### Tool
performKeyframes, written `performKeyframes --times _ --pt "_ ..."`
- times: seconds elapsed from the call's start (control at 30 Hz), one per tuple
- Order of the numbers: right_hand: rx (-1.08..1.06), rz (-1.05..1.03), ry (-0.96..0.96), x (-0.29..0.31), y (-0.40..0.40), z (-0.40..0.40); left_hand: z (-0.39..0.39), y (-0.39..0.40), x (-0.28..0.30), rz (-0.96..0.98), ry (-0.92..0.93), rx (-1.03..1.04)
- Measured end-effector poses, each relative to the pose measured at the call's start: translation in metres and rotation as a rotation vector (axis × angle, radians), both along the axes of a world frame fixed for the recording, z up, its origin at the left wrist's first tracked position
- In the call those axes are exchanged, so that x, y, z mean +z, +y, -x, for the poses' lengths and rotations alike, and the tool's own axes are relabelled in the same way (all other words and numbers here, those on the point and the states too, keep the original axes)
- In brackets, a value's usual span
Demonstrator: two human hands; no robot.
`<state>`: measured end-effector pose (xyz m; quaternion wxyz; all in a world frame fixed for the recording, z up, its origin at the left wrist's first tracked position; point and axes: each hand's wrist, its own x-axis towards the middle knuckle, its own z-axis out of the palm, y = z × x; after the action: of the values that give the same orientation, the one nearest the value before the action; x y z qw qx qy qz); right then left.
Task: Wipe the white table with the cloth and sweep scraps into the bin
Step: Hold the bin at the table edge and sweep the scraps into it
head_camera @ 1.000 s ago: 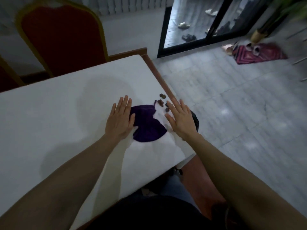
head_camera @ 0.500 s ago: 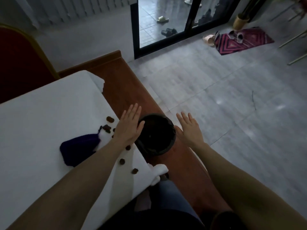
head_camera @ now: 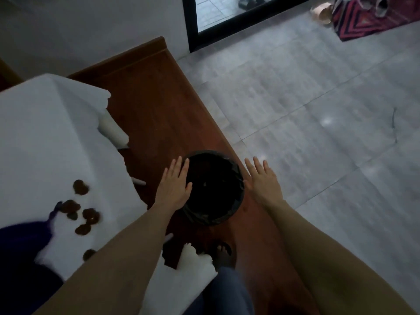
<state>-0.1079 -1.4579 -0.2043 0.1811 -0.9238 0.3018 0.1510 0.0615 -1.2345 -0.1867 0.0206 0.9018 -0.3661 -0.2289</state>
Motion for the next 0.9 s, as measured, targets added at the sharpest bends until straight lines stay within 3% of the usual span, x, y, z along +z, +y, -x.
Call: performKeyframes --times 0.23,0.43,0.73,0.9 --pt "0.06 -0.027 -0.03 -0.127 -0.024 -0.039 -0.025 0.006 -0.137 -0.191 0.076 0.232" --pt "0.118 -0.055 -0.012 -0.207 -0.032 -0.052 -0.031 0.013 -0.211 -0.279 0.102 0.228" --pt "0.06 -0.122 -0.158 -0.246 -0.02 -0.052 -0.034 0.018 -0.242 -0.185 0.063 0.271" --pt "-0.021 -0.077 -0.187 -0.221 -0.026 -0.038 -0.037 0.001 -0.215 -0.148 0.021 0.209"
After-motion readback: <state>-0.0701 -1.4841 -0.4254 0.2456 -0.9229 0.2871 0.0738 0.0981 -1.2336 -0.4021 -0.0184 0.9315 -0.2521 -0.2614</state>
